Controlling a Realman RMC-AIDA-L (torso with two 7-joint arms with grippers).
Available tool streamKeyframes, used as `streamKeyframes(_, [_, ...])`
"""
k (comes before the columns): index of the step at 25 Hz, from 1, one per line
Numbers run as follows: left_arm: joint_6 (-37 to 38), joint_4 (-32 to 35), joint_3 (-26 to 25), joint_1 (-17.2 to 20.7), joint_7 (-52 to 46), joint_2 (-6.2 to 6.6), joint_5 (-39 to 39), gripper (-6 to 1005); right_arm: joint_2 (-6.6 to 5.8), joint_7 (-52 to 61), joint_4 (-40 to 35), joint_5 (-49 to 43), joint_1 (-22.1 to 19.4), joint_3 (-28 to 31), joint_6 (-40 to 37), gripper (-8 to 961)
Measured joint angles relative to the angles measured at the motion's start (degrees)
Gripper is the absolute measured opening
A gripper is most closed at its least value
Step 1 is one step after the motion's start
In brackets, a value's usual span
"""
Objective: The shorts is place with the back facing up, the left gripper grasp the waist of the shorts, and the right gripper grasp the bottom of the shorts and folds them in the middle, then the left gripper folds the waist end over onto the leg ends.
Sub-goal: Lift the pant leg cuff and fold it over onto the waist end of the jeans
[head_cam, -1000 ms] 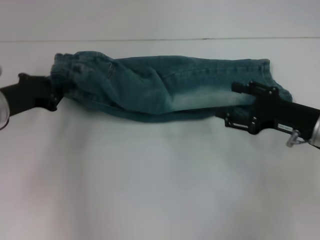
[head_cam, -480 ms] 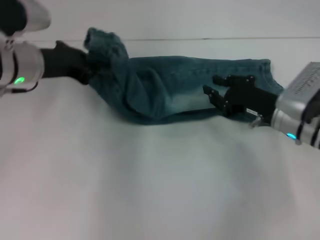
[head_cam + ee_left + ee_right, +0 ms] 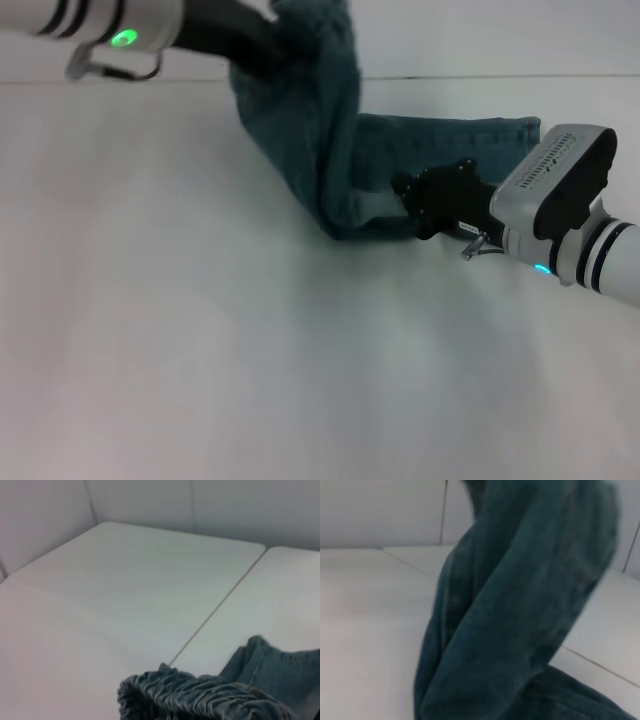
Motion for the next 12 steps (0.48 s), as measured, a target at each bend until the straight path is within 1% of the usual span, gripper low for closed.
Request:
streamKeyframes(5, [-0.6,-1.9,3.6,-6.1,-5.4,-0.14,1.3,106,0.08,-0.2,0.7,0.0,0.5,1.3,1.6,-1])
streamKeyframes(7, [-1.2,-3.7,4.4,-8.6,-7.0,-0.17,1.4,107,0.08,-0.5,1.1,0.0,1.2,1.4,2.8,-1])
streamKeyframes(8, [-1.2,-3.7,4.4,-8.6,-7.0,-0.17,1.4,107,0.12,-0.8,1.6,0.0,1.8,1.3,3.3,-1])
streamKeyframes(9, [-2.0,-5.8,5.0,-11.2,-8.4,-0.14,2.0,107,0.17,-1.3,2.1,0.0,2.5,1.3,3.6,-1])
streamKeyframes(12, [-2.7,-7.4,5.8,-13.4,-9.2,-0.19,2.8,106,0.44,-3.2,3.6,0.0,4.2,2.2,4.1,-1])
